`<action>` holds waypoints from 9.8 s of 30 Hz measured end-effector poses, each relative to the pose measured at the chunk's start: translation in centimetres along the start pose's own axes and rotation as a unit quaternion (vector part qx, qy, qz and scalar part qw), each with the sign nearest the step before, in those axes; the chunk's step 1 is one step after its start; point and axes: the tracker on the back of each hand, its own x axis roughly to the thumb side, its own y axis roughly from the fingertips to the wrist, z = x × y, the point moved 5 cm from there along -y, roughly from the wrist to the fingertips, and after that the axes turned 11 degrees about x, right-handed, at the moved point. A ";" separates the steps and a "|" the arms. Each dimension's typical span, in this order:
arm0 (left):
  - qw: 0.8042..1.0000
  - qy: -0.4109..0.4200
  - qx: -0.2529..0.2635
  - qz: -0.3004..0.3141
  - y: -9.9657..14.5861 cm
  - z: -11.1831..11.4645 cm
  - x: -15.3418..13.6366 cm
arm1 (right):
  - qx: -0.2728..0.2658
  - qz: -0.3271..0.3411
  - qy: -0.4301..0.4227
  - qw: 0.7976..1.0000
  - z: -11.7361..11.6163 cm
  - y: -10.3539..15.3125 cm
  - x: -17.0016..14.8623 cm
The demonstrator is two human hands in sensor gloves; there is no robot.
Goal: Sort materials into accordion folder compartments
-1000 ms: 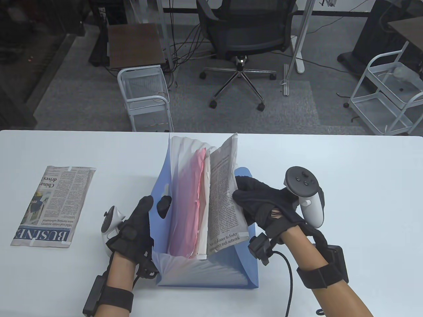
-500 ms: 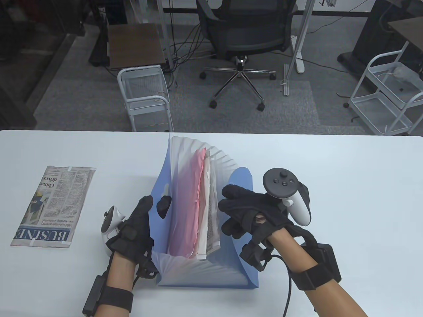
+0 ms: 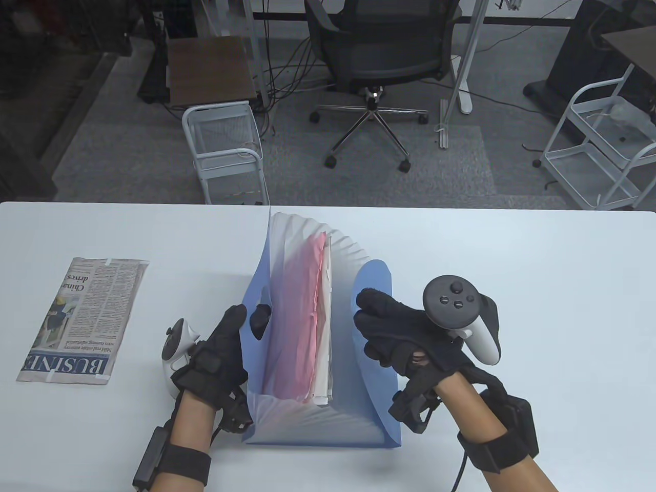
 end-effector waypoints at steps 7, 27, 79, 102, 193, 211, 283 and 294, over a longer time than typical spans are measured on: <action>0.998 -0.068 0.000 -0.004 -0.5 2.3 -0.6 | -0.089 0.018 0.157 0.983 -1.1 2.1 -2.8; 0.963 -0.260 -0.011 -0.075 -2.4 7.5 -4.5 | -0.183 0.040 0.239 0.953 -1.2 3.8 -7.2; 0.467 -0.780 0.319 -0.268 5.4 -22.0 5.3 | -0.168 -0.026 0.218 0.961 -0.1 3.6 -11.0; 0.525 -0.737 0.381 -0.191 6.6 -20.9 7.6 | -0.154 -0.031 0.205 0.966 -0.5 2.9 -11.8; 0.978 -0.175 -0.014 -0.112 -1.6 6.2 -1.3 | -0.269 0.143 -0.371 0.877 6.0 7.7 -15.8; 0.998 -0.024 0.013 -0.051 0.0 0.7 0.9 | -0.249 0.155 -0.297 0.909 6.4 8.1 -11.5; 0.999 0.034 -0.025 -0.027 0.0 -0.7 0.3 | -0.036 -0.133 0.057 0.989 -0.2 -2.3 -1.1; 0.998 0.043 -0.025 -0.025 0.1 -0.5 0.3 | 0.053 -0.152 0.012 0.987 -1.8 -4.2 0.4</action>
